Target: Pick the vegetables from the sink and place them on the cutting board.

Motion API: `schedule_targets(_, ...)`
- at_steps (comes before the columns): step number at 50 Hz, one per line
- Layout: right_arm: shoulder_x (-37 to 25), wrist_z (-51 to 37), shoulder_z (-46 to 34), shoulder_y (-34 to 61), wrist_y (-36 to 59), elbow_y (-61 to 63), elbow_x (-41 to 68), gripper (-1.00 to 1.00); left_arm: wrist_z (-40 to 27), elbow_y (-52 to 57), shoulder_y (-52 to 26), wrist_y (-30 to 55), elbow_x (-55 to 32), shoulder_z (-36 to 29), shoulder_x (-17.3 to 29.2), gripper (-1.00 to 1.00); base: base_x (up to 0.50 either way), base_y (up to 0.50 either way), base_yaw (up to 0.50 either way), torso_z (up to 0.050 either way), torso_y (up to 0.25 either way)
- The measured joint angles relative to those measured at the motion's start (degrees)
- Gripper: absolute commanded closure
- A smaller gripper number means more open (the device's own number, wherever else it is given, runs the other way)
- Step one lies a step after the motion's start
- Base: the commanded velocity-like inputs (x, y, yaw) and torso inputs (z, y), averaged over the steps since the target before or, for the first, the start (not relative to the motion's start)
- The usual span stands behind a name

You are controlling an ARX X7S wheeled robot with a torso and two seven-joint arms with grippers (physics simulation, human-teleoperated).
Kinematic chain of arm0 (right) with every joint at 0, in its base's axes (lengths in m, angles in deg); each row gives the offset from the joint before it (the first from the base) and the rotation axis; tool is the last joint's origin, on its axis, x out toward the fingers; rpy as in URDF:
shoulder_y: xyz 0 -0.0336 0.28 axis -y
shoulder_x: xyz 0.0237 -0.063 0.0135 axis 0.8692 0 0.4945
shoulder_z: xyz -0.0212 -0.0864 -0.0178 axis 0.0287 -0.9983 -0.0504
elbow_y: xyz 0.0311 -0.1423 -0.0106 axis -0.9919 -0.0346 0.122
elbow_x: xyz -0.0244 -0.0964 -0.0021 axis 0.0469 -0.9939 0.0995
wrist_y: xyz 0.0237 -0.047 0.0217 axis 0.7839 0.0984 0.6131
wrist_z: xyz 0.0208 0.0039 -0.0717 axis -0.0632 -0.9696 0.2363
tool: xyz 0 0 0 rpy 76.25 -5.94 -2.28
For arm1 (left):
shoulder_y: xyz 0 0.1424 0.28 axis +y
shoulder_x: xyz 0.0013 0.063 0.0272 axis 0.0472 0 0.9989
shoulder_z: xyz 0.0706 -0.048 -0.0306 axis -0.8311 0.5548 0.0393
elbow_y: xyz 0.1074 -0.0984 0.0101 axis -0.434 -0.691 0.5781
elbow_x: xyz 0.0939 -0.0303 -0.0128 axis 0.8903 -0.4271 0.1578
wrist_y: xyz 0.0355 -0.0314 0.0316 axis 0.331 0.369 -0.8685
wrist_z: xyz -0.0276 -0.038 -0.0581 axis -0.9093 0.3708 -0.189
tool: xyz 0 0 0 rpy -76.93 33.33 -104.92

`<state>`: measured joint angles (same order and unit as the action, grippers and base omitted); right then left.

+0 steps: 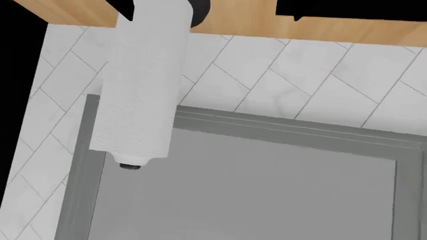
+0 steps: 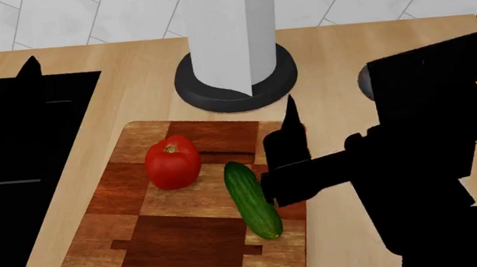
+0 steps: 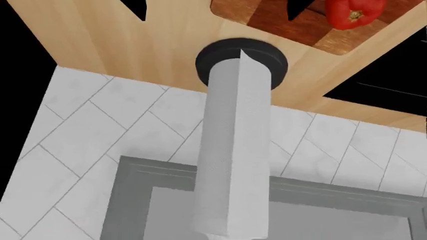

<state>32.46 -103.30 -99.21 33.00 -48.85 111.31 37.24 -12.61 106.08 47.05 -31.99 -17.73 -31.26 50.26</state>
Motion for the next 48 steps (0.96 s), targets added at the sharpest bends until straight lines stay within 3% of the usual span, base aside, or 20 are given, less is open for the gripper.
schedule_targets(24,-8.0,-1.3,6.3,-21.0,-26.9,11.3,-18.4,-1.0,6.9,10.7,11.9,-8.9,-12.8,9.9,-2.2,-1.0,0.0,0.0,0.0,0.0,0.0)
schedule_targets(48,-10.9,-1.1,9.7,-30.3,-40.7,14.8,-26.8,-1.0,11.5,15.2,15.8,-14.0,-21.8,14.9,-2.2,-1.0,0.0,0.0,0.0,0.0,0.0)
